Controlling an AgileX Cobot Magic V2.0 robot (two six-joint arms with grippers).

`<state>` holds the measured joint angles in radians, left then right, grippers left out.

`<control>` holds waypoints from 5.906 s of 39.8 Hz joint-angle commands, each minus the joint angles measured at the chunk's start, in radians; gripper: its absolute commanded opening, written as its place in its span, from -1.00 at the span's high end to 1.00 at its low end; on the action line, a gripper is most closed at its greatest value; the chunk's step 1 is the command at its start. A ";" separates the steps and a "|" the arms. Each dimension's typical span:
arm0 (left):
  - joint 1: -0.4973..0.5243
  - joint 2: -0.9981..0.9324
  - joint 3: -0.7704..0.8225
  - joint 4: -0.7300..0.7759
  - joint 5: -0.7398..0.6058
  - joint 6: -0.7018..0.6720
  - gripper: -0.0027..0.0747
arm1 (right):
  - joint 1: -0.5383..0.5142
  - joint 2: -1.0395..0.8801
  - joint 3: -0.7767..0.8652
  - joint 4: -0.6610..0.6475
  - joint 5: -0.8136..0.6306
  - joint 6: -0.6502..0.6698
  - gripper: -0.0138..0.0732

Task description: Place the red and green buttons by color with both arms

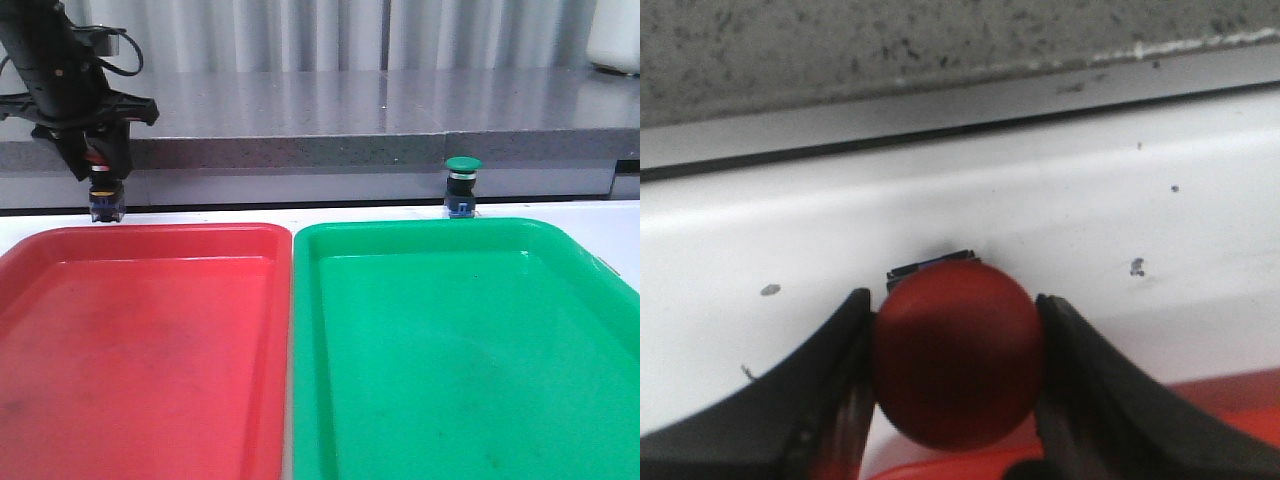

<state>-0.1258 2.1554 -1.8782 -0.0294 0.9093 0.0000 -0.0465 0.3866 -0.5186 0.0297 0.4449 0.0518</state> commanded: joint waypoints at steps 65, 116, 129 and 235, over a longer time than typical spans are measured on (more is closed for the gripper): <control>-0.282 -0.641 1.008 -0.191 -0.447 -0.016 -0.32 | 0.002 0.014 -0.036 -0.001 -0.085 -0.003 -0.67; 0.044 -1.910 1.485 -0.108 -0.650 -0.016 0.98 | 0.002 0.014 -0.036 -0.001 -0.085 -0.003 -0.67; 0.044 -2.179 1.512 -0.108 -0.646 -0.016 0.98 | 0.002 0.014 -0.036 -0.001 -0.085 -0.003 -0.67; 0.044 -2.175 1.512 -0.108 -0.650 -0.016 0.98 | 0.245 1.710 -1.244 0.004 0.037 0.100 -0.47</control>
<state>-0.0806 -0.0056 -0.3427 -0.1261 0.3453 -0.0071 0.2036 2.1594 -1.7278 0.0332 0.5363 0.1494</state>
